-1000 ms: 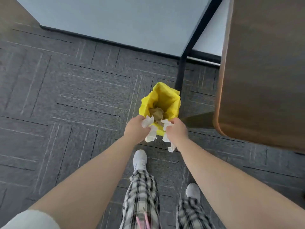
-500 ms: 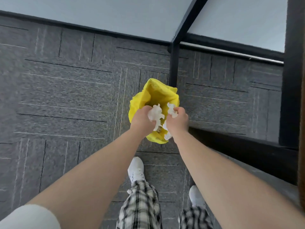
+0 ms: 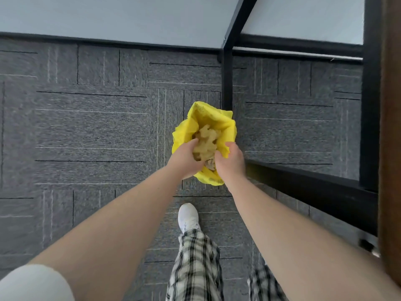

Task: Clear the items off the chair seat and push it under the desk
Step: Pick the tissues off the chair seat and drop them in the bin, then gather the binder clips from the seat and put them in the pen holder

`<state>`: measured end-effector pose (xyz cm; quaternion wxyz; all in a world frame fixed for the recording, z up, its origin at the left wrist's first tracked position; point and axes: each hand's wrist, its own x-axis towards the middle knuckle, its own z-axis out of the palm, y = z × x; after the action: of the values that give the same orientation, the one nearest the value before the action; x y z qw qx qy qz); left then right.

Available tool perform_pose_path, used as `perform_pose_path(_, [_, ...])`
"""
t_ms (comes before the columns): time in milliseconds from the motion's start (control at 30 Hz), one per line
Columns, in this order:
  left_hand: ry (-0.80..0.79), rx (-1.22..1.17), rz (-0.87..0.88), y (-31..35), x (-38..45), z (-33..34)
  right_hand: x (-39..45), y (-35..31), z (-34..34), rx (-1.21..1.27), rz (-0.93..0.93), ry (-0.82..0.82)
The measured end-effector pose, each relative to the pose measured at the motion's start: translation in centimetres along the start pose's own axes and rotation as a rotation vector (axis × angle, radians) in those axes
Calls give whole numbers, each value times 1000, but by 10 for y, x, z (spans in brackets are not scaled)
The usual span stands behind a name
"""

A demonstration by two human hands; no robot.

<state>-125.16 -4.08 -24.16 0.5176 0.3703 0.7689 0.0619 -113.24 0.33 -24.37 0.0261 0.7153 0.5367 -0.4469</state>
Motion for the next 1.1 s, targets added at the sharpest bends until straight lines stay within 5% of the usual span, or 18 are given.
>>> perform_pose_path(333, [-16,276,17,25,-91,-69,-89,-41,-38,-243,-195,-166])
perform_pose_path(633, [160,548,25,100,-219,-156,-186,-129,-147,-301,-552,-161])
perform_pose_path(900, [459,723,140,228,-341,-213,-265,-174,-310,-284,-890,97])
perform_pose_path(1100, [541,851,346,348,-399,-153,-279,-92,-452,-316,-798,281])
